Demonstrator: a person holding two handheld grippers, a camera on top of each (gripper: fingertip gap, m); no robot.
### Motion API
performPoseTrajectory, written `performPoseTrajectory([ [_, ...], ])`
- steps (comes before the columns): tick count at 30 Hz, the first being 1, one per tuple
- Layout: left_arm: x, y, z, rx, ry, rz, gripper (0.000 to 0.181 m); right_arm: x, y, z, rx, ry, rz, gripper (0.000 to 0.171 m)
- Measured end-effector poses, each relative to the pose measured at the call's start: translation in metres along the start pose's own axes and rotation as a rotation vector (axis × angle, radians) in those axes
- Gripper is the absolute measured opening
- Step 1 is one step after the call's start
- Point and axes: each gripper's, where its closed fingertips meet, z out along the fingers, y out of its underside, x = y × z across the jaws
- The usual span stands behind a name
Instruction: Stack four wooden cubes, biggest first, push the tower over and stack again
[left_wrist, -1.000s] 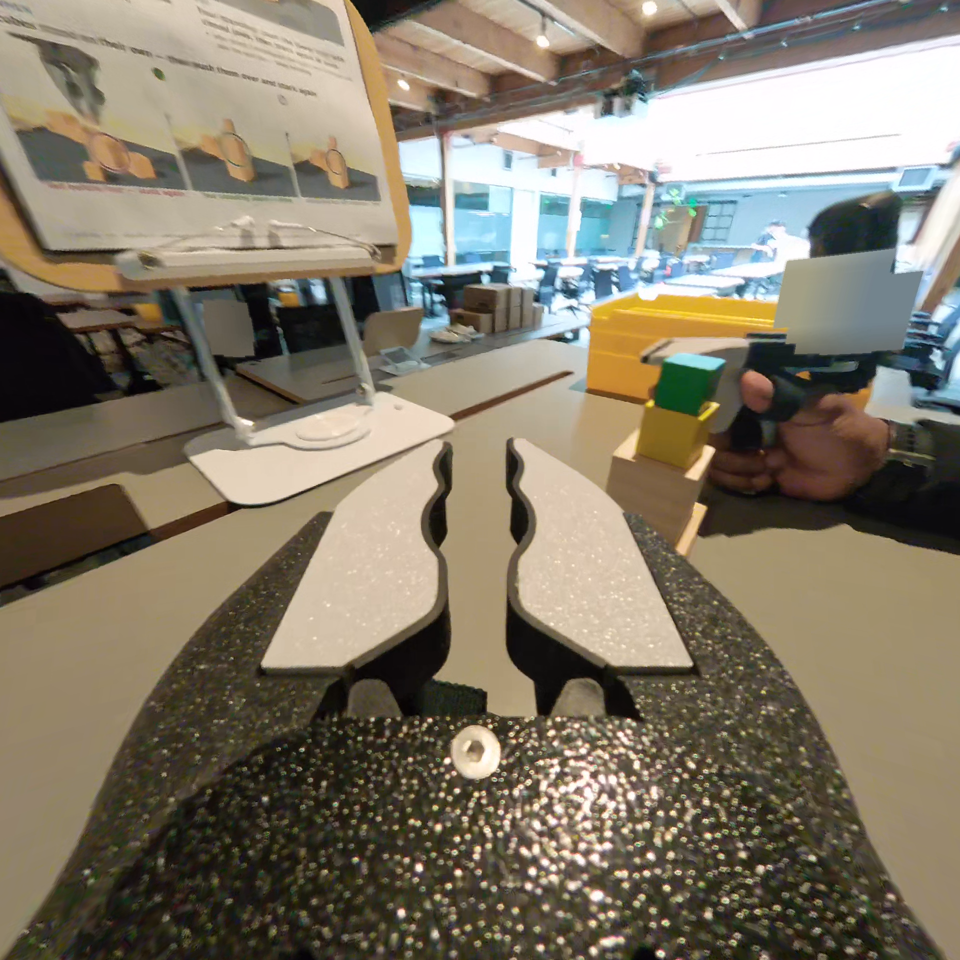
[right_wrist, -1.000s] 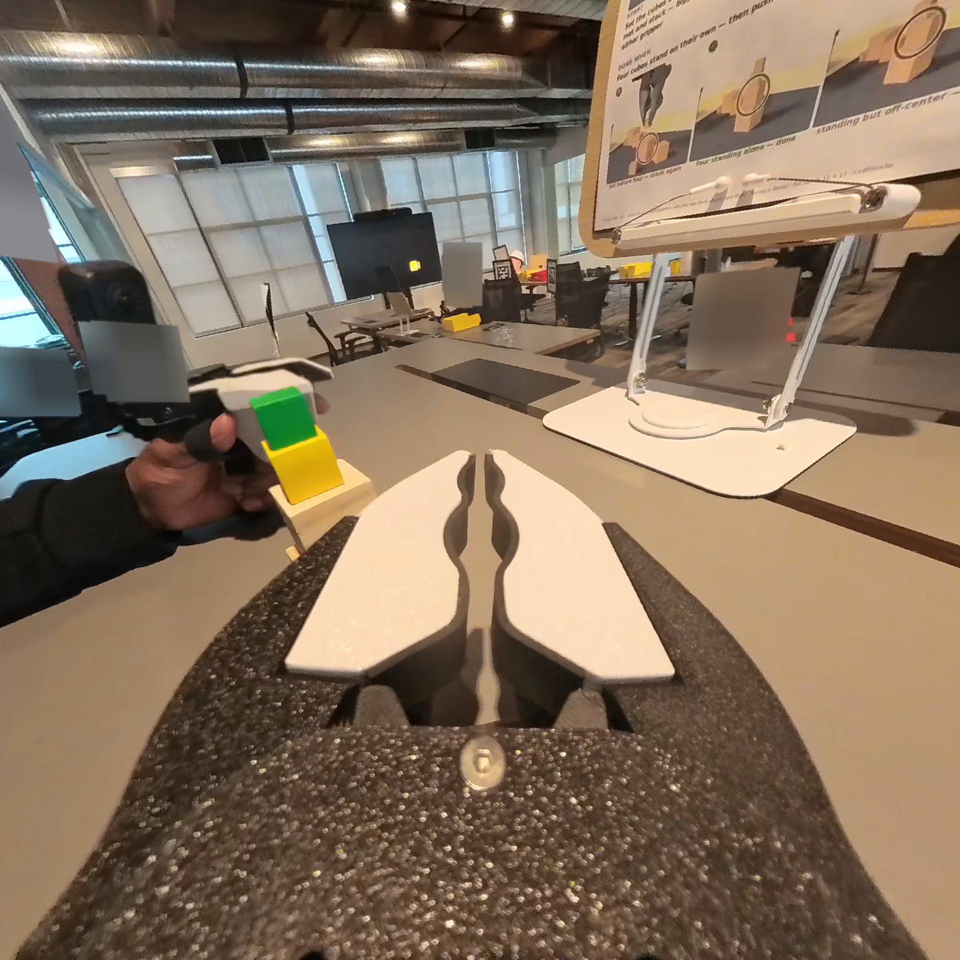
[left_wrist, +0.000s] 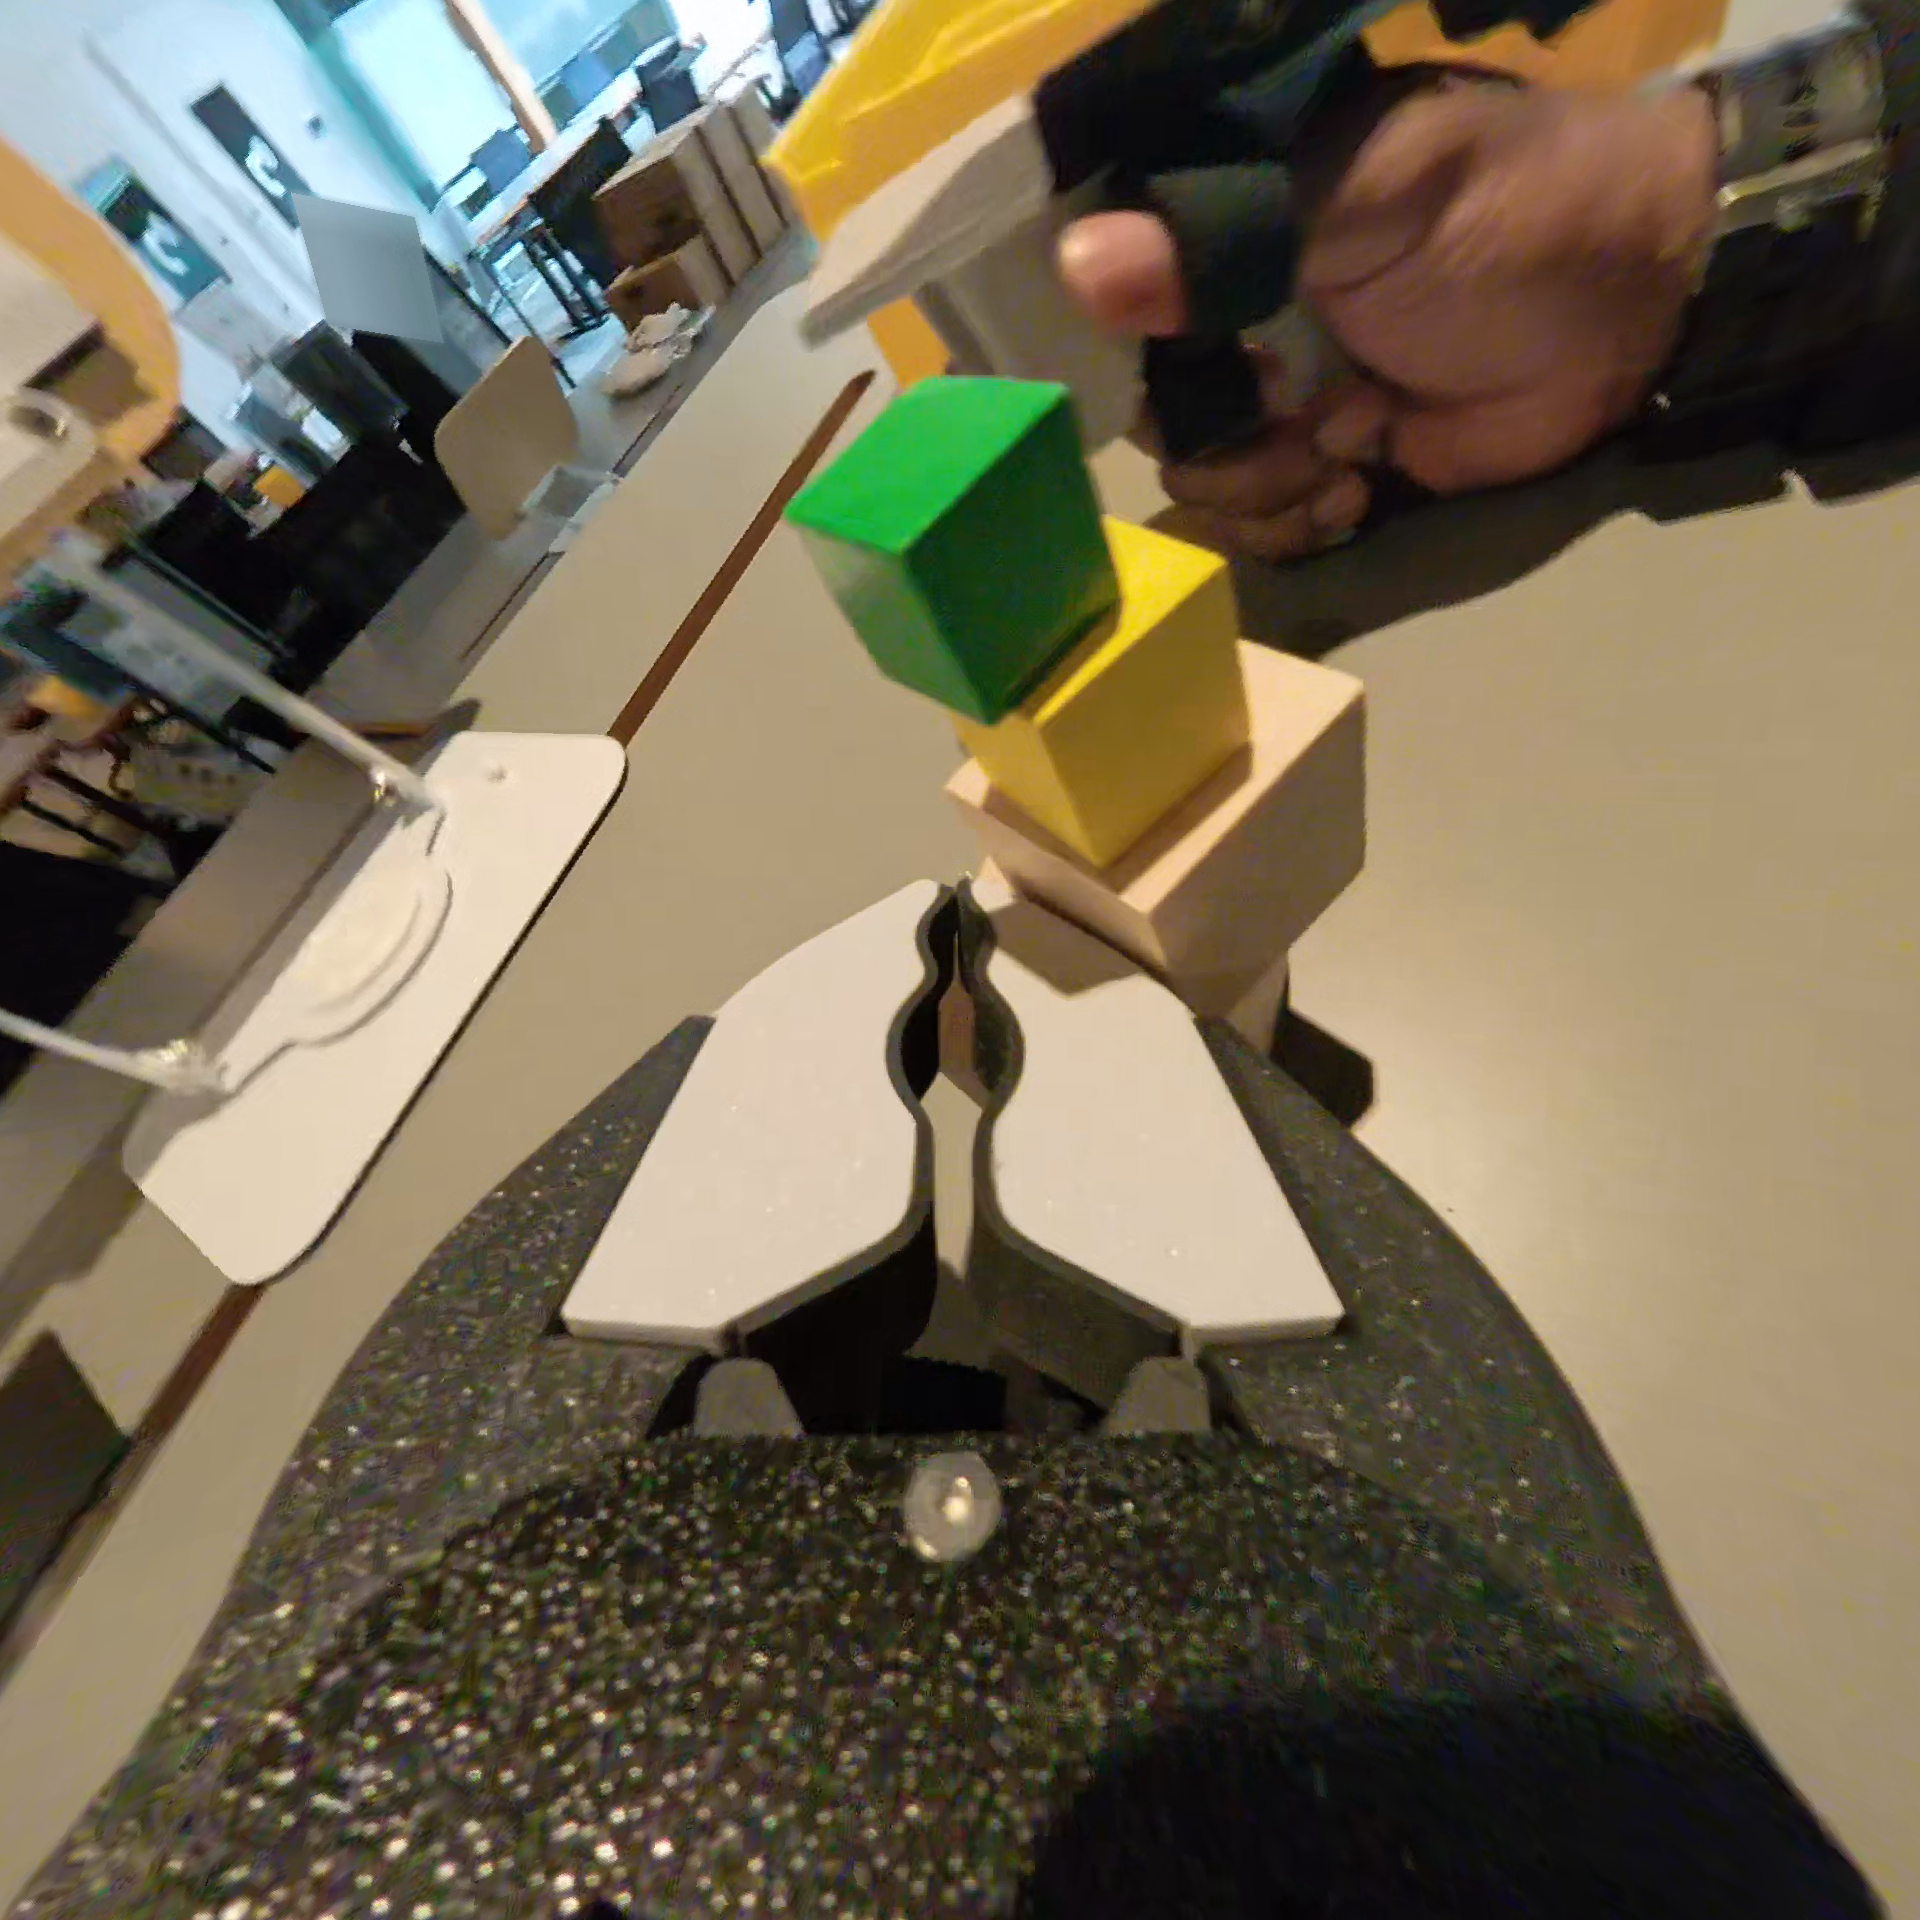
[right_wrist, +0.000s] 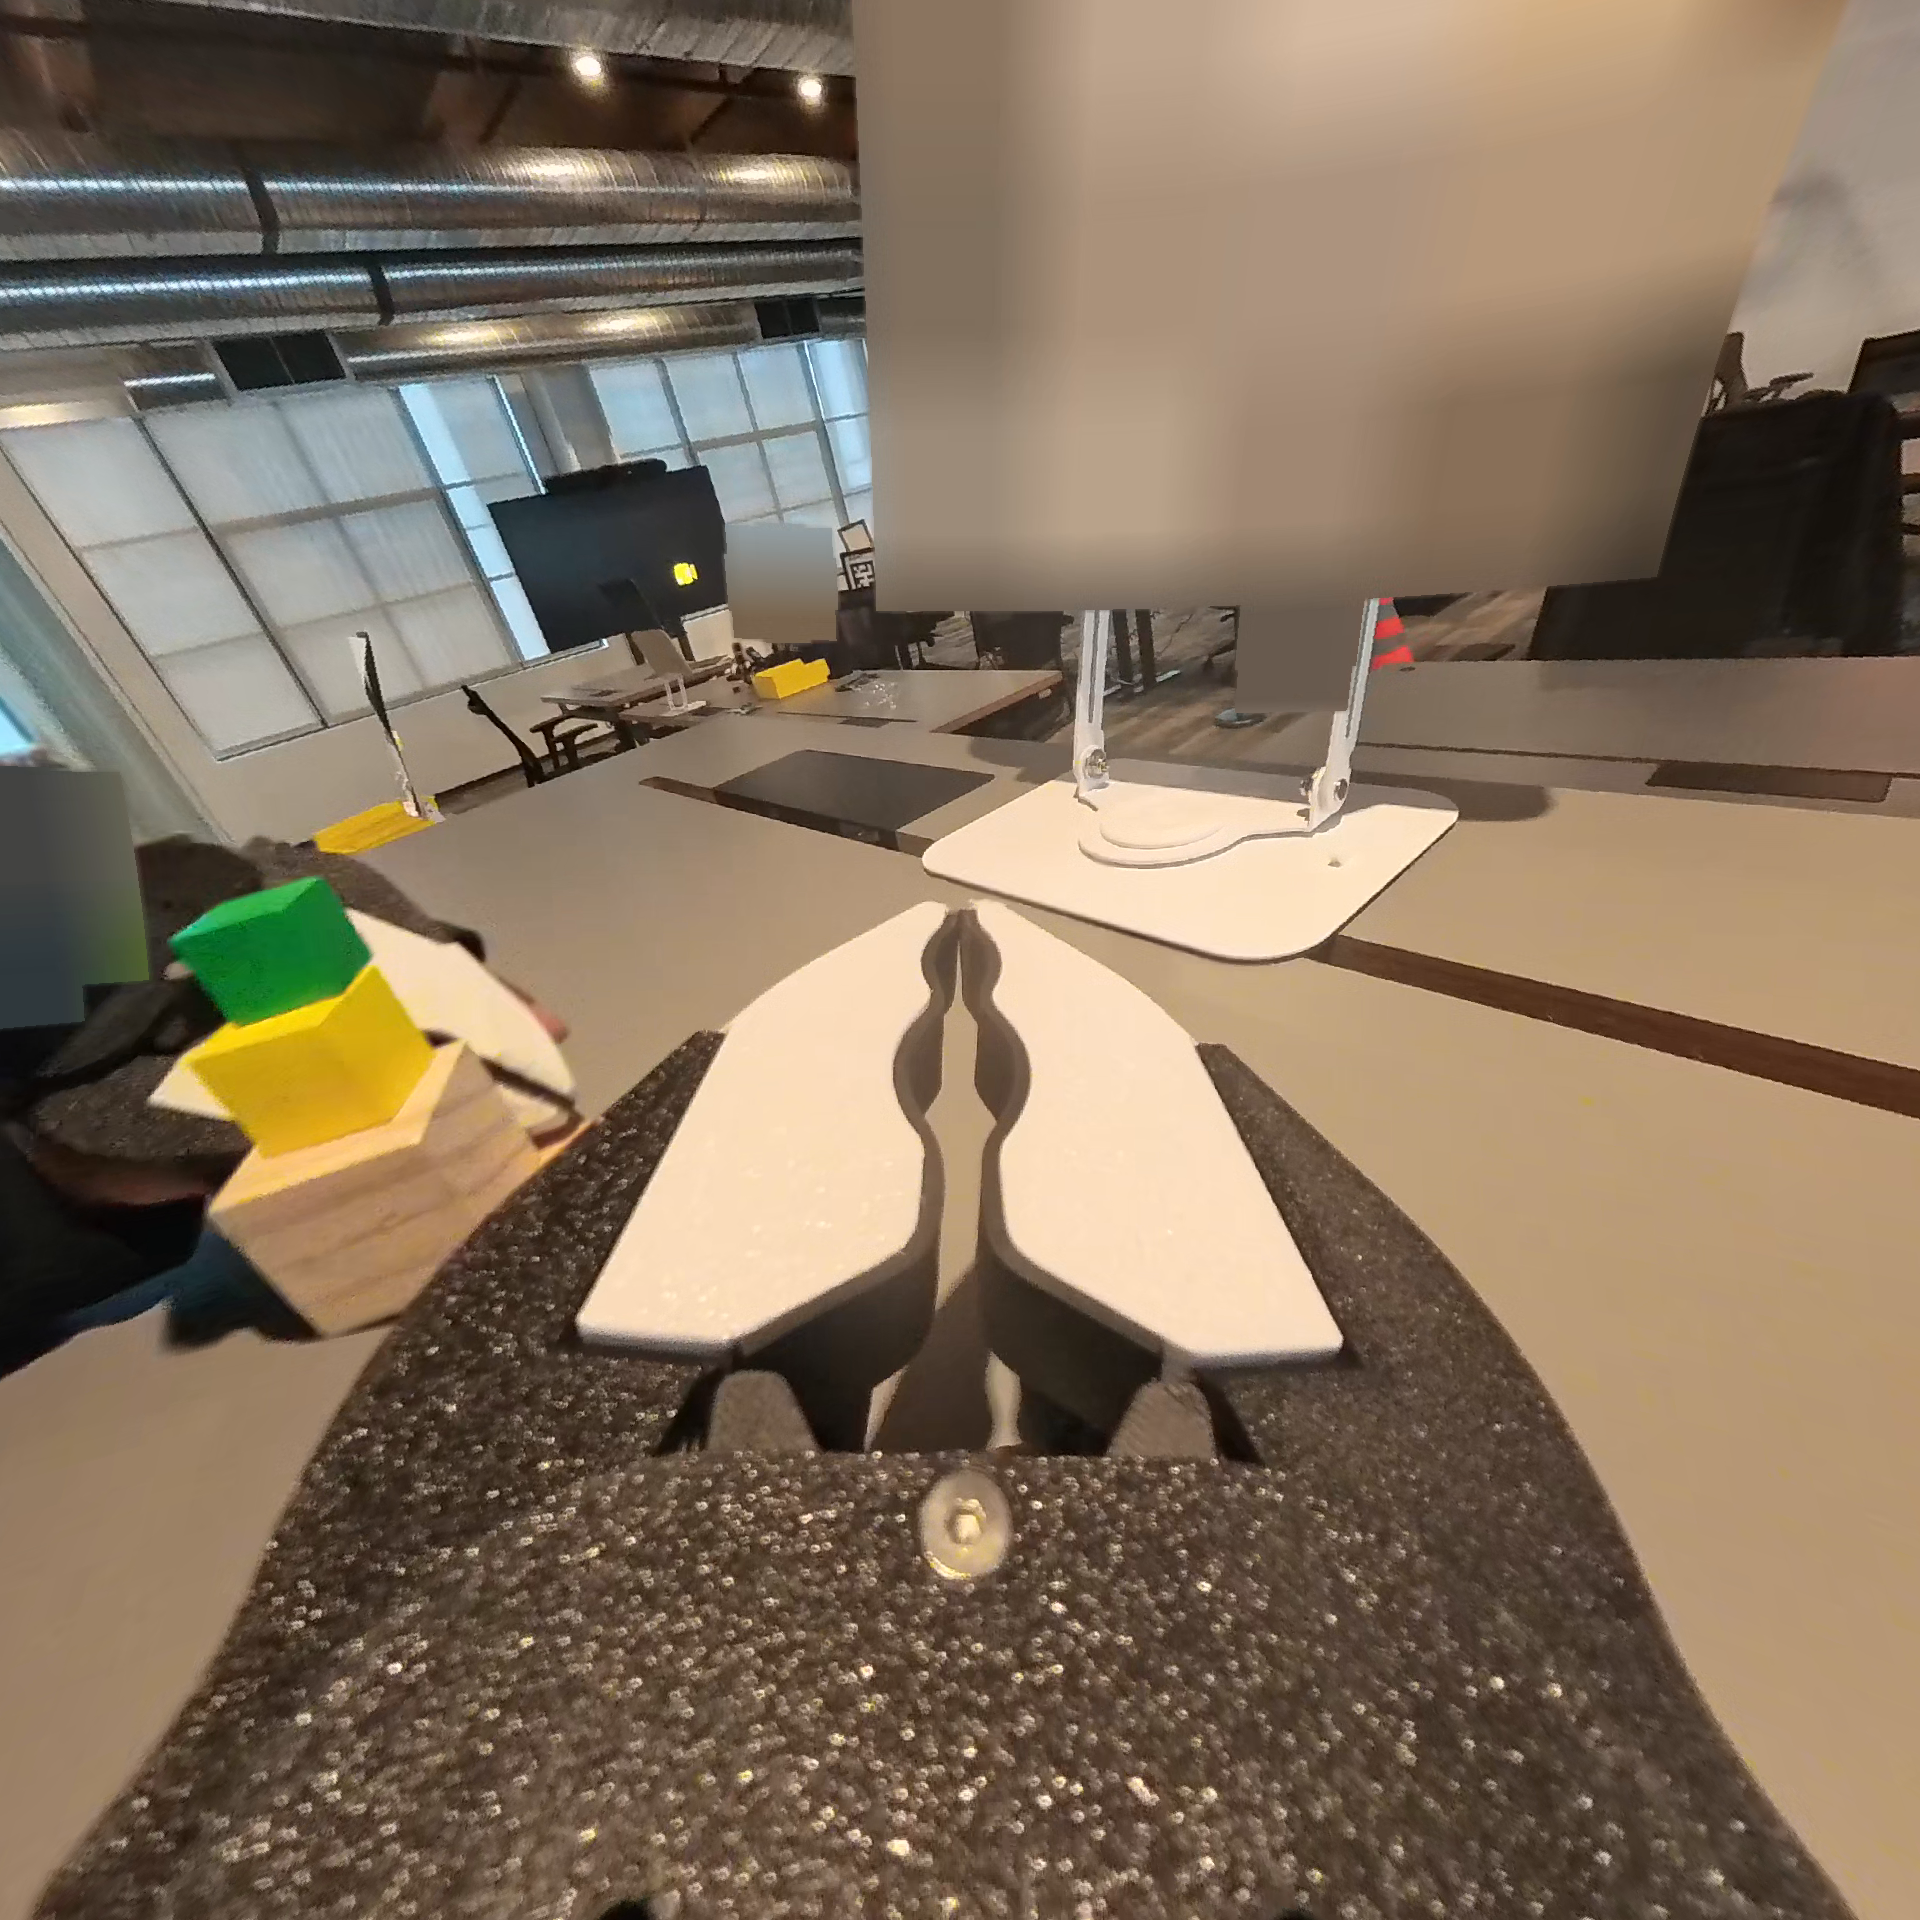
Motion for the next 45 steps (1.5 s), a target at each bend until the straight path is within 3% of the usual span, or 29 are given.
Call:
performPoseTrajectory([
  [1, 0.004, -0.003, 0.002, -0.02, 0.001, 0.051, 0.0, 0.001, -0.001, 0.0, 0.006, 0.002, 0.006, 0.0],
  [10, 0.036, -0.031, 0.009, -0.082, 0.009, 0.332, 0.0, 0.013, -0.01, -0.006, 0.064, 0.028, 0.055, 0.0],
  [14, 0.011, -0.02, 0.003, -0.187, -0.123, 0.334, 0.0, 0.017, -0.015, -0.01, 0.097, 0.047, 0.06, 0.0],
  [21, -0.04, -0.006, -0.037, -0.054, -0.409, 0.145, 0.0, 0.023, -0.019, -0.023, 0.131, 0.114, 0.05, 0.0],
  [25, -0.049, -0.003, -0.048, -0.015, -0.479, 0.126, 0.0, 0.026, -0.023, -0.034, 0.17, 0.148, 0.082, 0.0],
  [36, -0.044, 0.008, -0.044, -0.023, -0.487, 0.113, 0.0, 0.026, -0.02, -0.029, 0.149, 0.123, 0.102, 0.0],
  [41, -0.051, 0.007, -0.056, 0.062, -0.505, 0.01, 0.0, 0.02, -0.017, -0.027, 0.13, 0.101, 0.075, 0.0],
  [45, -0.037, -0.013, -0.069, 0.202, -0.456, -0.019, 0.0, 0.018, -0.017, -0.027, 0.131, 0.086, 0.076, 0.0],
])
